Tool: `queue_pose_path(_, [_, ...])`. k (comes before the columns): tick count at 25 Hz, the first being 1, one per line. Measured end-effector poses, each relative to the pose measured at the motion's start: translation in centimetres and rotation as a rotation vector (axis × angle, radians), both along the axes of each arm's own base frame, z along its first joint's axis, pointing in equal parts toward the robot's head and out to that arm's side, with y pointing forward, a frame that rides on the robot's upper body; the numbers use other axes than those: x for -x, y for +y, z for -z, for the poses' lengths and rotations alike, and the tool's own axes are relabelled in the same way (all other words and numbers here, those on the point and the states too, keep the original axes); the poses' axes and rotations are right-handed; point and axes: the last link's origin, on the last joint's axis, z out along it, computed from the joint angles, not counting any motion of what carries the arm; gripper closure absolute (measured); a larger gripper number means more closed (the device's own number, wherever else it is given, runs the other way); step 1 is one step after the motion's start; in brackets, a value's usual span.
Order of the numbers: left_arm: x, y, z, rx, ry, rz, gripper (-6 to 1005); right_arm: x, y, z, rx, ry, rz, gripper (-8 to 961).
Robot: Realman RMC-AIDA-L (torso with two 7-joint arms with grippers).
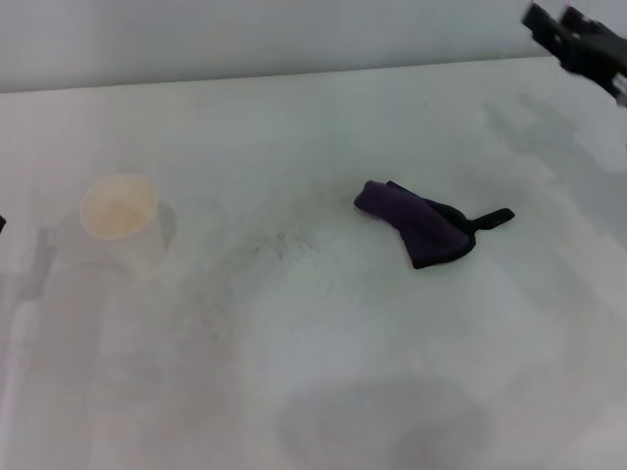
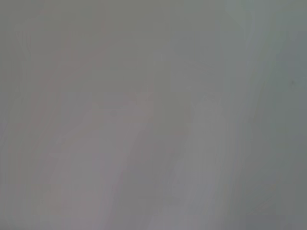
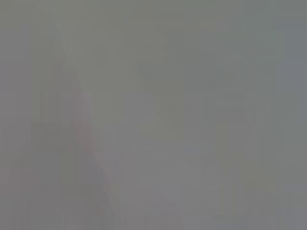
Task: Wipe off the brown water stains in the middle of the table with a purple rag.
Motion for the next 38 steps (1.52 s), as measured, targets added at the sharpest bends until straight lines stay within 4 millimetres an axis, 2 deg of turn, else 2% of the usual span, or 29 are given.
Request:
queue_pose_path(5, [0.1, -0.2, 0.0, -0.002, -0.001, -0.005, 111, -3.7, -2.8, 2.1, -0.173, -0.342, 0.125, 249])
queue_pose_path(8, [0.3, -0.2, -0.3, -0.026, -0.011, -0.022, 111, -4.7, -3.8, 2.9, -0.193, -0.477, 0.168, 249])
queue_pose_path(10, [0.7, -0.2, -0.7, -0.06, -0.028, -0.051, 111, -5.0, -4.1, 3.0, -0.188, -0.504, 0.176, 248])
queue_pose_path(14, [1.2, -0.1, -1.0, -0.089, -0.052, -0.099, 111, -5.1, -4.0, 3.2, -0.173, -0.472, 0.197, 248])
queue_pose_path(27, [2.0, -1.1, 0.0, -0.033, -0.046, -0.142, 111, -5.3, -3.6, 3.8, -0.131, -0.389, 0.247, 251])
queue_pose_path(38, [1.9, -1.1, 0.7, 0.006, -0.05, -0.148, 111, -4.9, -2.8, 3.9, -0.122, -0.349, 0.258, 256])
